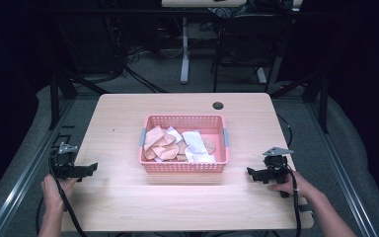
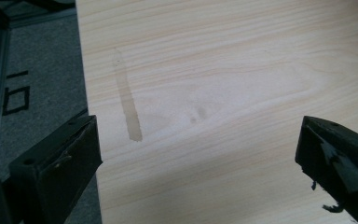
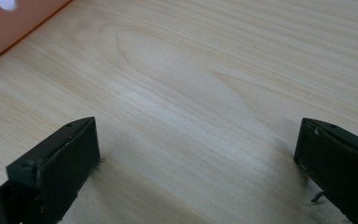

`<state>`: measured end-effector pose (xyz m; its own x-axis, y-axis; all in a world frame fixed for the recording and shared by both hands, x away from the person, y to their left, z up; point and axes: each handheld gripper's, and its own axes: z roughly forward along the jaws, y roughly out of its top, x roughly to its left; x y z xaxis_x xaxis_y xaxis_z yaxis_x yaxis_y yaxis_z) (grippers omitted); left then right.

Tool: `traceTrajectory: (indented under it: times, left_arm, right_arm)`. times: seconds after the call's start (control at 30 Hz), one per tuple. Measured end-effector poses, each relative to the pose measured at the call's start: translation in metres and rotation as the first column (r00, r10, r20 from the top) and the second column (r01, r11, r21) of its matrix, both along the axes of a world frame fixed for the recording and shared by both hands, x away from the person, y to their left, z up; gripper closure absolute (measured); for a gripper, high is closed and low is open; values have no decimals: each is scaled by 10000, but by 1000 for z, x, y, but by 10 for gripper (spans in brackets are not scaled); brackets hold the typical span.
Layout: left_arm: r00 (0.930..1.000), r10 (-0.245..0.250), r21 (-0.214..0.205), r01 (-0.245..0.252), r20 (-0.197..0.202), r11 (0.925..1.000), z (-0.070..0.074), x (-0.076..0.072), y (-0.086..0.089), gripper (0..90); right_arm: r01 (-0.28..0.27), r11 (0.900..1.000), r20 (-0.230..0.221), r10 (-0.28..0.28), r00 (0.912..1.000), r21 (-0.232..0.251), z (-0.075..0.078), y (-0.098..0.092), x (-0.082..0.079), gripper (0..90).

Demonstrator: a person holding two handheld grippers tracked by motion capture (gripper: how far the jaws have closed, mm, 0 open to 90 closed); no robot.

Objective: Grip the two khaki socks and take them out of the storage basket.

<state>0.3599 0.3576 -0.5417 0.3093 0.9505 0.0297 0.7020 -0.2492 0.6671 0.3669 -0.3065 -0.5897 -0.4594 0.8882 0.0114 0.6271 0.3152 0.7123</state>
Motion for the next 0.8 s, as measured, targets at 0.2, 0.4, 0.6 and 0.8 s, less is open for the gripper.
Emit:
traceTrajectory:
  times: [0.2, 0.4, 0.6, 0.8]
  left_arm:
    - [9990, -372, -481, 360, -240, 9982, 15, 6, -6, 0]
    - [9972, -719, -346, 712, -200, 9969, 35, 10, -17, 0]
    - [9946, -972, -260, 963, -358, 9950, 53, 14, -26, 0]
    - [9881, -1425, -239, 1414, -585, 9897, 71, 23, -39, 0]
  right_arm:
    - [47, 10000, 23, -47, 10000, -3, 0, 0, 0, 0]
    - [-7, 10000, -5, 7, 10000, 0, 0, 0, 0, 0]
    - [-24, 10000, -2, 24, 10000, 1, 0, 0, 0, 0]
    - [-35, 10000, -8, 35, 10000, -8, 0, 0, 0, 0]
